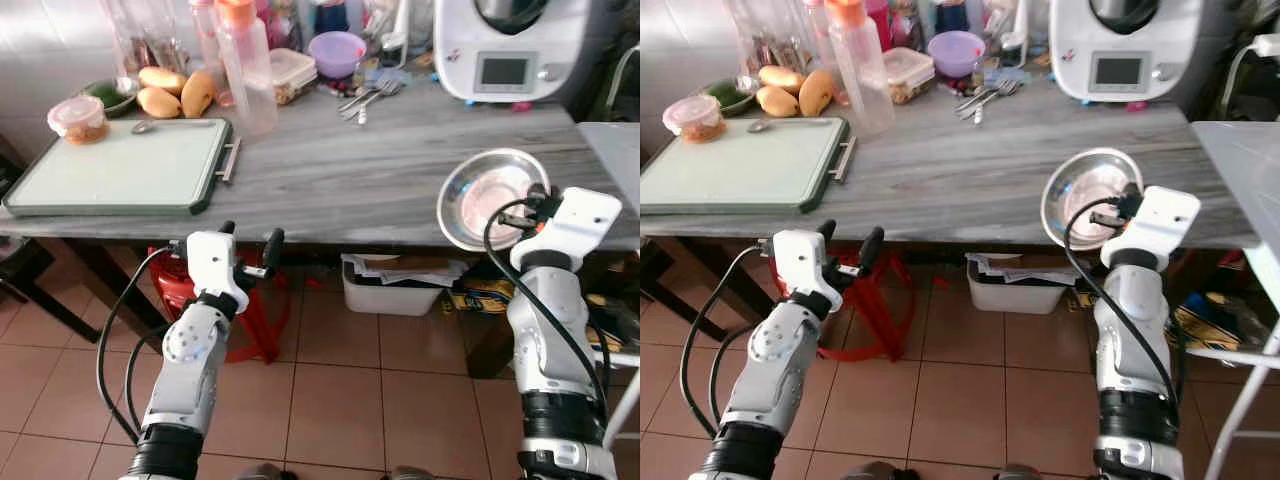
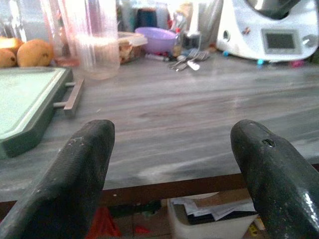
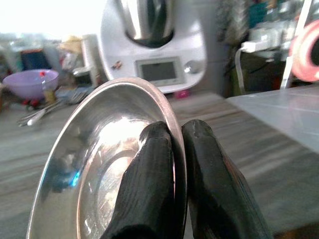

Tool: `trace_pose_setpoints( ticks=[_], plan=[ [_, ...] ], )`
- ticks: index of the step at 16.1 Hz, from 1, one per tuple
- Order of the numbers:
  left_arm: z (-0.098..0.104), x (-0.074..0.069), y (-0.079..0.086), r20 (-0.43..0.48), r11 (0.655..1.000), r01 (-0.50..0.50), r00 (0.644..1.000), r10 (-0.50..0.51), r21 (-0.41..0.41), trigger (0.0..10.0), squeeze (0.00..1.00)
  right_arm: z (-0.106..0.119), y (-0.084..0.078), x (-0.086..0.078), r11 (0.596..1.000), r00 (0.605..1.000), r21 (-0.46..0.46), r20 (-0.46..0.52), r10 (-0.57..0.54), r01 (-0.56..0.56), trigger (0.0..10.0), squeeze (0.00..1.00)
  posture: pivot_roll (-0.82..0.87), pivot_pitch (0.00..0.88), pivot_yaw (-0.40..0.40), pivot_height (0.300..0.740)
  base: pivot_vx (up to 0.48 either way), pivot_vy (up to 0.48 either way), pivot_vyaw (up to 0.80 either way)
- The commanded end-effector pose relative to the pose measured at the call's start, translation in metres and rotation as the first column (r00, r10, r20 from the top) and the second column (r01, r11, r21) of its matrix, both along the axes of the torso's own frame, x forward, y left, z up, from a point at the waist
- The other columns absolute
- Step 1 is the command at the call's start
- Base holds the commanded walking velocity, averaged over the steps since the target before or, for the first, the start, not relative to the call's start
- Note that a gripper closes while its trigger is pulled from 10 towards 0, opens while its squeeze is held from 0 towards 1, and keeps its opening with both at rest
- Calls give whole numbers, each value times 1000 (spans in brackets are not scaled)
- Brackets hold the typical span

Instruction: Setting the table

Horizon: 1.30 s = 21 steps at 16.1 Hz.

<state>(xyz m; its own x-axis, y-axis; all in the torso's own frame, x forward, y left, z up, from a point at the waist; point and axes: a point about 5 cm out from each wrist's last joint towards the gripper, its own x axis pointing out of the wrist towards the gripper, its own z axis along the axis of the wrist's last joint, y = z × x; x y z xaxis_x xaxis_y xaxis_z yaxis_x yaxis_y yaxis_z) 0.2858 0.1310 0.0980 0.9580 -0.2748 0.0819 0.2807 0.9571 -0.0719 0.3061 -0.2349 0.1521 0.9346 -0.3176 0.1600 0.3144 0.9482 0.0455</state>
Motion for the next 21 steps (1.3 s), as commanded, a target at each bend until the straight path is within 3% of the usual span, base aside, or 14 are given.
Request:
trace_pose_setpoints(
  ticks=[1, 9, 16, 21],
  plan=[
    [2, -2, 3, 5, 1000, -6, 1000, 6, 0, 10000, 0, 2, -4, 1, 1000, 1000, -2, 7, -13, 13, 10000, 0, -70, 0, 73, 740, 307, 0, 0],
    [2, -6, 4, 1, 1000, 14, 1000, -14, 9, 10000, 0, -10, -5, -5, 999, 999, 32, -21, -35, 35, 10000, 0, -64, 0, 79, 740, 66, 0, 0],
    [2, -10, 3, 2, 1000, 26, 1000, -26, 4, 10000, 0, -9, -9, -6, 999, 999, 25, -22, -40, 41, 10000, 0, -71, 0, 78, 740, 472, 0, 0],
    [2, -14, 16, -4, 999, -41, 999, 41, 23, 10000, 0, -13, -5, -25, 999, 999, 12, -41, -36, 36, 10000, 0, -78, 0, 72, 740, 462, 0, 0]
  ],
)
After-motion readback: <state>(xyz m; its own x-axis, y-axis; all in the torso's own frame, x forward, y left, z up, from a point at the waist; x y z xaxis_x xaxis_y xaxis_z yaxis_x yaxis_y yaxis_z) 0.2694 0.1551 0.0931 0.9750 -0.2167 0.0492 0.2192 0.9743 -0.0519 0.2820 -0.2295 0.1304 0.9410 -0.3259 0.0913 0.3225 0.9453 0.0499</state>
